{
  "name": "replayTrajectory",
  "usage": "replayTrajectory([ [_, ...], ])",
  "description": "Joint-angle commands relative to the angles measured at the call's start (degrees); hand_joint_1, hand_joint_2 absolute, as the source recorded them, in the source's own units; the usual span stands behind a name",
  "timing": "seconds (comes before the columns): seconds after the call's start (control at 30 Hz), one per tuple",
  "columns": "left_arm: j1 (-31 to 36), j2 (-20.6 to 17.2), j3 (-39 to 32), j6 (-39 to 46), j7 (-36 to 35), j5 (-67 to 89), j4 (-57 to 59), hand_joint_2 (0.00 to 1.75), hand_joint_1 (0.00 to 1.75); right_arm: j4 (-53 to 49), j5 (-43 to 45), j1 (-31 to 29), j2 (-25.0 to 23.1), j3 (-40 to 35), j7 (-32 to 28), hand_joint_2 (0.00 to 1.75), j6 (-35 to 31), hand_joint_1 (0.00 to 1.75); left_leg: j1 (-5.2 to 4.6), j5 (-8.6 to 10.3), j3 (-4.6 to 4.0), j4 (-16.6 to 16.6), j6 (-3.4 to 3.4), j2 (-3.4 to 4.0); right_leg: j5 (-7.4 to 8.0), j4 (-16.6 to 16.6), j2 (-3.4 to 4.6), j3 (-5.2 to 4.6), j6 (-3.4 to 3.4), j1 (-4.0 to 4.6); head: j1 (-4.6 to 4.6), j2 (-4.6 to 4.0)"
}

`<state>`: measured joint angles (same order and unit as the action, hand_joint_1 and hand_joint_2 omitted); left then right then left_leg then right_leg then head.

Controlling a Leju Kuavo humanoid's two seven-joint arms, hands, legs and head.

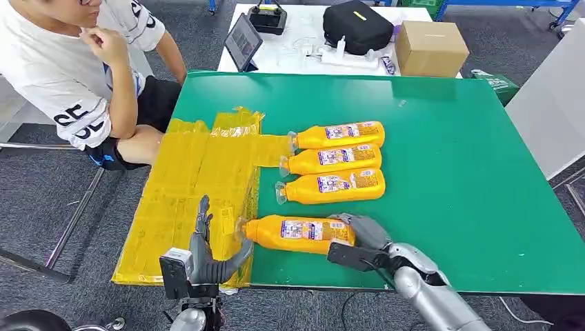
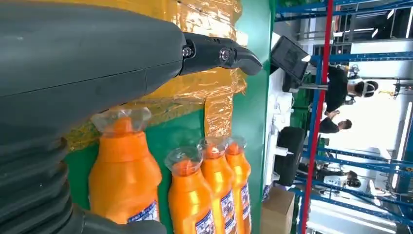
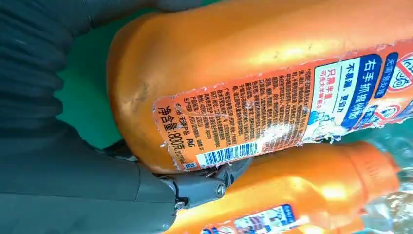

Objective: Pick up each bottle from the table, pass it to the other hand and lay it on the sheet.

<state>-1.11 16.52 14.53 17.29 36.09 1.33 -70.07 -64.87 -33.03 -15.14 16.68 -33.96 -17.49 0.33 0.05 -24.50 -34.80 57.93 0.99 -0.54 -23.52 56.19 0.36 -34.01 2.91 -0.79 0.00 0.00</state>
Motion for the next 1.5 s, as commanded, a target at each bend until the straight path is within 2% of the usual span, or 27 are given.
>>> replayTrajectory([
  [0.03,0.9,0.3,-0.1,-0.2,-0.2,-0.4,1.6,1.75,0.00,1.1,-0.3,-0.3,-2.5,2.0,-0.5,1.75,-0.2,1.75,0.02,-0.04,0.09,0.0,-0.04,0.05,-0.02,0.0,0.00,0.08,-0.07,0.03,0.00,0.00],
  [0.27,0.4,1.0,-0.4,-0.6,0.3,-1.3,0.8,1.75,0.00,-4.3,-0.2,3.2,-6.9,7.7,-5.3,1.75,-4.8,1.75,0.05,-0.08,0.07,0.0,-0.05,0.05,-0.05,0.0,0.00,0.07,-0.09,0.07,0.02,0.00],
  [0.53,-1.1,0.6,-0.4,1.1,1.1,-2.9,-0.9,1.75,0.00,-18.2,9.7,12.5,-16.3,19.2,-13.6,1.75,-14.1,1.75,0.10,-0.16,0.06,0.0,-0.10,0.00,-0.15,0.0,-0.06,0.06,-0.16,0.12,0.00,0.00],
  [0.67,-1.8,0.4,-0.7,3.2,1.3,-4.1,-2.2,1.75,0.00,-24.0,13.6,15.7,-20.1,24.3,-16.2,1.75,-19.6,1.75,0.05,-0.12,-0.05,0.0,-0.06,0.00,-0.12,0.0,-0.04,-0.07,-0.10,0.06,0.00,0.00],
  [0.73,-2.3,0.5,-1.4,5.3,1.7,-5.5,-3.4,1.75,0.00,-27.4,13.6,17.4,-22.5,26.8,-17.4,1.75,-25.0,1.75,0.07,-0.15,-0.03,0.1,-0.07,-0.05,-0.16,0.1,-0.11,0.00,-0.13,0.08,0.02,0.00],
  [0.9,-2.8,0.8,-2.9,6.6,1.5,-8.0,-5.0,1.75,0.00,-30.9,11.9,19.6,-23.5,27.1,-17.8,1.75,-30.0,1.75,0.02,-0.06,-0.15,0.0,-0.05,-0.06,-0.09,0.0,-0.07,-0.13,-0.09,0.03,0.02,0.00],
  [0.93,-2.7,0.2,-2.4,4.6,0.3,-9.2,-5.1,1.75,0.00,-31.0,11.5,19.9,-23.6,26.7,-18.2,1.75,-30.7,1.75,0.07,-0.13,-0.05,0.0,-0.07,-0.03,-0.14,0.0,-0.07,-0.03,-0.13,0.08,0.00,0.00],
  [1.0,-2.2,-2.0,0.3,-4.9,-4.4,-14.0,-5.3,1.75,0.00,-29.8,10.6,19.9,-23.0,24.8,-19.6,1.75,-30.4,1.75,0.05,-0.11,-0.04,0.0,-0.07,-0.02,-0.13,0.0,-0.06,-0.04,-0.13,0.06,0.02,0.00],
  [1.07,-1.9,-2.4,0.8,-6.7,-5.1,-15.0,-4.8,1.75,0.00,-28.1,10.8,19.4,-23.1,24.2,-20.6,1.75,-30.4,1.75,0.06,-0.10,0.00,0.0,-0.08,0.03,-0.10,0.0,-0.01,-0.02,-0.13,0.07,0.00,0.00],
  [1.1,-1.3,-3.6,2.4,-14.8,-8.3,-20.7,-4.7,1.75,0.00,-26.4,11.6,18.9,-22.8,23.1,-21.3,1.75,-28.7,1.75,0.04,-0.05,-0.08,0.0,-0.06,-0.03,-0.06,0.0,-0.05,-0.08,-0.10,0.04,0.00,0.00],
  [1.17,-0.2,-5.0,4.4,-21.8,-9.4,-23.5,-5.3,1.75,0.00,-21.7,11.9,17.7,-23.3,21.8,-22.5,1.75,-26.5,1.75,0.09,-0.11,0.04,0.0,-0.08,0.09,-0.07,-0.1,0.04,0.03,-0.14,0.10,0.00,0.00],
  [1.37,0.4,-4.9,4.9,-23.4,-10.3,-24.1,-6.2,1.75,0.00,-19.9,11.7,17.3,-23.7,20.1,-22.5,1.75,-26.8,1.75,0.09,-0.09,0.06,-0.1,-0.09,0.13,-0.05,-0.1,0.08,0.04,-0.15,0.10,0.02,0.00],
  [1.5,1.7,-5.5,6.5,-31.8,-12.5,-27.5,-6.8,1.75,0.00,-14.5,11.7,16.4,-23.1,15.1,-22.5,1.75,-24.7,1.75,0.10,-0.10,0.09,-0.1,-0.08,0.11,-0.06,-0.1,0.06,0.08,-0.15,0.11,0.02,0.00],
])
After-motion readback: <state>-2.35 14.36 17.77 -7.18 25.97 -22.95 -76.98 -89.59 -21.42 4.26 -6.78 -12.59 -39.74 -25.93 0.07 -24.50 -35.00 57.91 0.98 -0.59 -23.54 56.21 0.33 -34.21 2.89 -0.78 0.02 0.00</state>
